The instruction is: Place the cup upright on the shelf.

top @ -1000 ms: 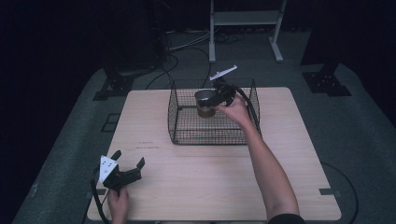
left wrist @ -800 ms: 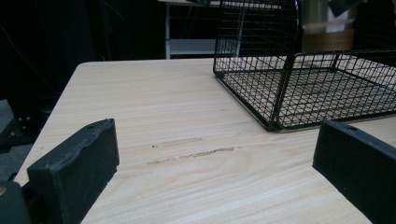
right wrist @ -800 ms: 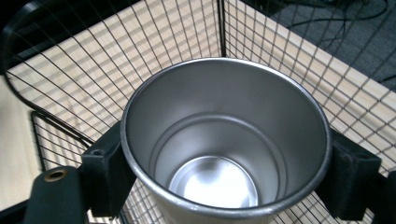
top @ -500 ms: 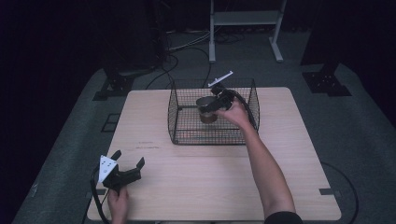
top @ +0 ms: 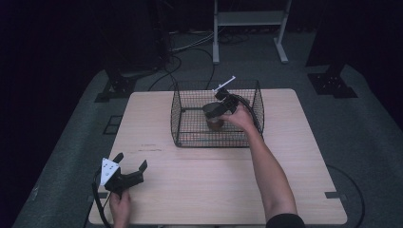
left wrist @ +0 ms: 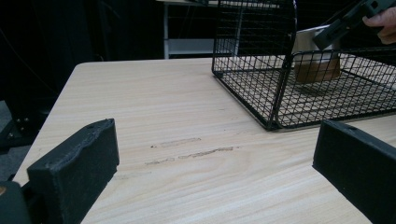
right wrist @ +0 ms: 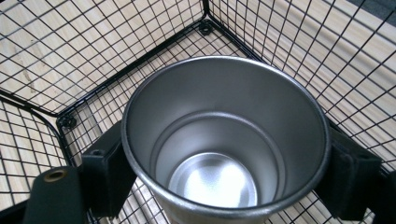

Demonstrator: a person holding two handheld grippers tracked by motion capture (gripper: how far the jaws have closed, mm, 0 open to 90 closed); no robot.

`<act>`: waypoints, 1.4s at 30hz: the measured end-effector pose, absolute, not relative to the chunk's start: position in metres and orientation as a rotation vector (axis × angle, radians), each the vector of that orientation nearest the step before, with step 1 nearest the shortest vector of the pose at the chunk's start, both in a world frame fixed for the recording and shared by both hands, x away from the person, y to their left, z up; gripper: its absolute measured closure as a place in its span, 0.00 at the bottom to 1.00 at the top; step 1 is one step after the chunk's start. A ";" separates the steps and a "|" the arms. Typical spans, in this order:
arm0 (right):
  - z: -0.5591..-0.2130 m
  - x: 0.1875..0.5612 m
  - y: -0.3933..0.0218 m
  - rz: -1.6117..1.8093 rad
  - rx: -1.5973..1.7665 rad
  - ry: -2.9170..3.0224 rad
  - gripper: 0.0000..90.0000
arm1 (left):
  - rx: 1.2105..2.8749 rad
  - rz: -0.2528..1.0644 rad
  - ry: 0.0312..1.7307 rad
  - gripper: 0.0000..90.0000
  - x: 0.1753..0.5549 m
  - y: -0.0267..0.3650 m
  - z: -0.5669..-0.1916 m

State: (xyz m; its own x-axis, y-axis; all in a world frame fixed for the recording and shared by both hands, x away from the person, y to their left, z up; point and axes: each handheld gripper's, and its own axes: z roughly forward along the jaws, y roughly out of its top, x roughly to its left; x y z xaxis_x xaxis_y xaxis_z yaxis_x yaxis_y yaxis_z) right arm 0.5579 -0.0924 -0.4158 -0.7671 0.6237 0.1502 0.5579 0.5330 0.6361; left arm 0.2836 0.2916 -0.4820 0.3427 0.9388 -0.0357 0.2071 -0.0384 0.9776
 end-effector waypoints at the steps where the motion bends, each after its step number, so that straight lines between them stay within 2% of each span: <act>1: -0.417 0.558 -0.092 1.055 1.031 2.669 0.19 | 1.509 0.837 1.088 0.00 0.284 0.292 -0.482; 42: -0.419 0.545 -0.087 0.955 0.984 2.706 0.13 | 1.530 0.855 1.066 0.00 0.282 0.289 -0.482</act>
